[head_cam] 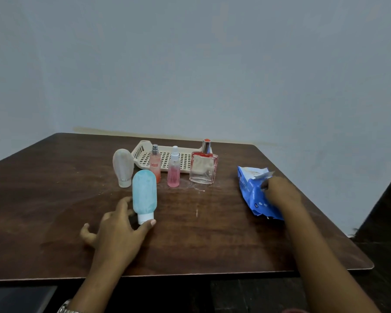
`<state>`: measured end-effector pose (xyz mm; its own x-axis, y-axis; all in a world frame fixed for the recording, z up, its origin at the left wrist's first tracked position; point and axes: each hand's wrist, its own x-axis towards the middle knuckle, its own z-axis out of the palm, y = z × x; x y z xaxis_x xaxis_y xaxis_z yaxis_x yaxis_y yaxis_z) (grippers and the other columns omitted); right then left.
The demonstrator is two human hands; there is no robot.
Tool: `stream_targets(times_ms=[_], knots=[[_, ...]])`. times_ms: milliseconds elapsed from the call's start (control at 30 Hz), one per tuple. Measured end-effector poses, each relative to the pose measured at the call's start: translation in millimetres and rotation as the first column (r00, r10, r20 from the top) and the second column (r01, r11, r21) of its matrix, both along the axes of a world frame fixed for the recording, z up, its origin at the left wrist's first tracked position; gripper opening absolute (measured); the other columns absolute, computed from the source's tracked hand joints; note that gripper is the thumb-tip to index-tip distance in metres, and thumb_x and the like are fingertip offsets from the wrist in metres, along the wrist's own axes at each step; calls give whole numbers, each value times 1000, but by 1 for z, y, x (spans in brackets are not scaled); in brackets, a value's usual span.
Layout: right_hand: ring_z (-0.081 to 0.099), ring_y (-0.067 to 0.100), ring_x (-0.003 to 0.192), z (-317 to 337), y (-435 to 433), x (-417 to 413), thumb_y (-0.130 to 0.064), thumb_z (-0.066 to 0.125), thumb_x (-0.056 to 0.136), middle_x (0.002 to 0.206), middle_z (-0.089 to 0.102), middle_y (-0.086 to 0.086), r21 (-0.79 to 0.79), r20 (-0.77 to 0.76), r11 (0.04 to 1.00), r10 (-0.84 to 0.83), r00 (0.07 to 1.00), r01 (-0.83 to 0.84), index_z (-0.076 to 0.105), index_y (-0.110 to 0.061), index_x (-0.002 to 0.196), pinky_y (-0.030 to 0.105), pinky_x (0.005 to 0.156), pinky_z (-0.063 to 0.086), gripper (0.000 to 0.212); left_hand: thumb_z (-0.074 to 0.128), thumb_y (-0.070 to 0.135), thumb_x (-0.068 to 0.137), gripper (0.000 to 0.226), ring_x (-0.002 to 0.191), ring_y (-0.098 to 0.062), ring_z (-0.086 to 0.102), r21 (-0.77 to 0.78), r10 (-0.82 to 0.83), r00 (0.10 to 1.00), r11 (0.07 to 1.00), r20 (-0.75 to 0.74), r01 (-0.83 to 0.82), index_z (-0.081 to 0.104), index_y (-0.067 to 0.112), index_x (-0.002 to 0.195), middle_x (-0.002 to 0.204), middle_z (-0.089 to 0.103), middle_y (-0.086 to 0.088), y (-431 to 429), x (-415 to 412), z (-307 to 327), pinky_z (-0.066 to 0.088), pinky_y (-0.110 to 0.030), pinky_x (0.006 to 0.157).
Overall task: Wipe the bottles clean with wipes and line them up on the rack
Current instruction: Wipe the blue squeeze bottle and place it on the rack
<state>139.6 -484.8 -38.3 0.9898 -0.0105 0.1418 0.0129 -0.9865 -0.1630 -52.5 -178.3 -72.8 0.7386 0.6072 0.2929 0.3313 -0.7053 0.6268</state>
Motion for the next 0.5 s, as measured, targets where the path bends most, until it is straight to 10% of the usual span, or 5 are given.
stream_targets(times_ms=[500], knots=[[56,26,81,-7,4,2,-24,38,91,92,60,6,101,171,992,-88,981,71,59,-17,92,28,63,38,22,71,54,76,66,129,-13,42,-28,-12,999,1000,-44,11,41,34,131,119,64,18,2,4,1,17,-44,107]])
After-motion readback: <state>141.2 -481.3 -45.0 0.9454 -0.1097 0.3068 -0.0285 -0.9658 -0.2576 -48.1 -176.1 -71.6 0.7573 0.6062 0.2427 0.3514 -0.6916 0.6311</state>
